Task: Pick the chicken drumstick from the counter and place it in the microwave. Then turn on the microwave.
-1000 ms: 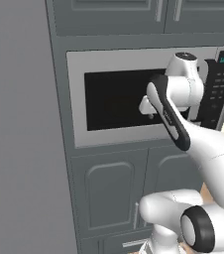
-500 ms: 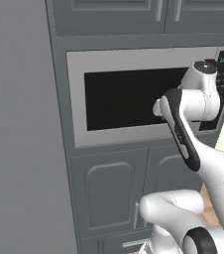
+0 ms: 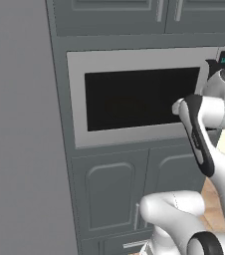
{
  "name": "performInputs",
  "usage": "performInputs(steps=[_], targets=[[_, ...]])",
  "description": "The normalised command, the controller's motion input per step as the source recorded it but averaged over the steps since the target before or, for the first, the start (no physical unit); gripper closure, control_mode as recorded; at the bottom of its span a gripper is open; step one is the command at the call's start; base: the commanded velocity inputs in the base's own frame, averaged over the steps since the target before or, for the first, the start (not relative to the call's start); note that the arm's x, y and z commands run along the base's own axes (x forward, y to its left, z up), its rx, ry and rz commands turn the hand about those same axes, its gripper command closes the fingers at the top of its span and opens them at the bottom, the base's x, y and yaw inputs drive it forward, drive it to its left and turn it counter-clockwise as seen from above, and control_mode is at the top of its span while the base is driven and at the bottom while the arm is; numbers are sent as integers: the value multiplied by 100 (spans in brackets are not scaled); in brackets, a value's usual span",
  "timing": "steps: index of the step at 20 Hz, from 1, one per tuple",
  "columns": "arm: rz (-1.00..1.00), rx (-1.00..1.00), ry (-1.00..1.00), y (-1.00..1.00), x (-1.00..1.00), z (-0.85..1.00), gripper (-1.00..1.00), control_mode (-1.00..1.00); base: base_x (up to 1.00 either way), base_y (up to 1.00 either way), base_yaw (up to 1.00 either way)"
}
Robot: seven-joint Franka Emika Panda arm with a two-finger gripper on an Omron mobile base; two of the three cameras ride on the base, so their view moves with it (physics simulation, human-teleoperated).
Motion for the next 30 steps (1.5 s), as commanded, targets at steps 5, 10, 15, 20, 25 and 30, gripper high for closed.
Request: performInputs(steps=[5, 10, 15, 20, 25, 30], targets=[[0, 0, -12, -59, 0, 11, -100, -100, 0, 0, 0], [0, 0, -11, -51, 0, 7, -100, -100, 0, 0, 0], [0, 2, -7, -30, 16, 0, -100, -100, 0, 0, 0], [0, 1, -5, -27, 31, 0, -100, -100, 0, 0, 0], [0, 3, 0, -23, 44, 0, -100, -100, 0, 0, 0], [0, 6, 0, -7, 51, 0, -100, -100, 0, 0, 0]])
